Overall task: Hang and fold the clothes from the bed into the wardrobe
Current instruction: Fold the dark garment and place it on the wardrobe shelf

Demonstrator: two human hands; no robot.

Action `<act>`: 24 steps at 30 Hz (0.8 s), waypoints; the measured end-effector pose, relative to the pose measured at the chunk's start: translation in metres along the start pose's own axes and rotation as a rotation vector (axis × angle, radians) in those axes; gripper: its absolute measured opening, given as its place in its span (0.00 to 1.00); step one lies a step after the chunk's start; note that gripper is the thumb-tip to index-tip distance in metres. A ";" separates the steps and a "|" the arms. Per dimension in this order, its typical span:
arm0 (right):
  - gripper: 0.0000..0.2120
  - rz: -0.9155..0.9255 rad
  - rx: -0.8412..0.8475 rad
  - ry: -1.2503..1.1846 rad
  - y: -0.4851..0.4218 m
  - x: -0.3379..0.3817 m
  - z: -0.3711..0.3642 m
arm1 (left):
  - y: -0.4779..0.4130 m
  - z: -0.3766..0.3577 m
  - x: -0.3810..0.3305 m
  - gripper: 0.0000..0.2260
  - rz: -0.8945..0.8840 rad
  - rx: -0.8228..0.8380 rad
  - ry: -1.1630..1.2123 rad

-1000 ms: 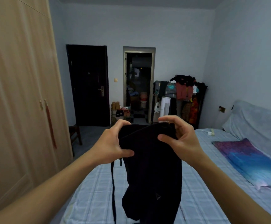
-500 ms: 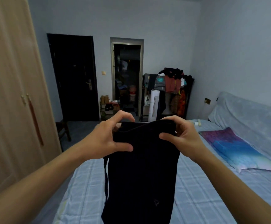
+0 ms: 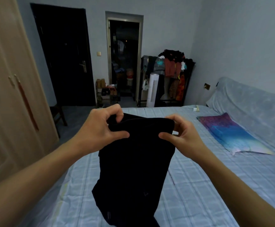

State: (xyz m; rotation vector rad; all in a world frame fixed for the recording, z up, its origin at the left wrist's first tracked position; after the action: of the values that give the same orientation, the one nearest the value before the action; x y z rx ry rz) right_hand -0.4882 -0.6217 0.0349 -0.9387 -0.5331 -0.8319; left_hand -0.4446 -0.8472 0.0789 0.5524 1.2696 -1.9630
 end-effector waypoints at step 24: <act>0.16 0.290 -0.018 0.391 -0.038 -0.036 0.076 | -0.050 -0.087 -0.001 0.22 0.001 0.299 -0.447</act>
State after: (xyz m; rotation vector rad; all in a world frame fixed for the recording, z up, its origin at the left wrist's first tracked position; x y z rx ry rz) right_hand -0.5442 -0.5547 0.0654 -0.8188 -0.0488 -0.7317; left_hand -0.4853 -0.7552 0.0725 0.2298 0.7067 -2.1361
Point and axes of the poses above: each hand's wrist, its own y-axis away from the middle knuckle, its own z-axis out of the back of the hand, x = y × z, the point moved 9 cm from there along -y, towards the middle knuckle, and after that the axes turned 15 degrees about y, right-handed, at the moved point
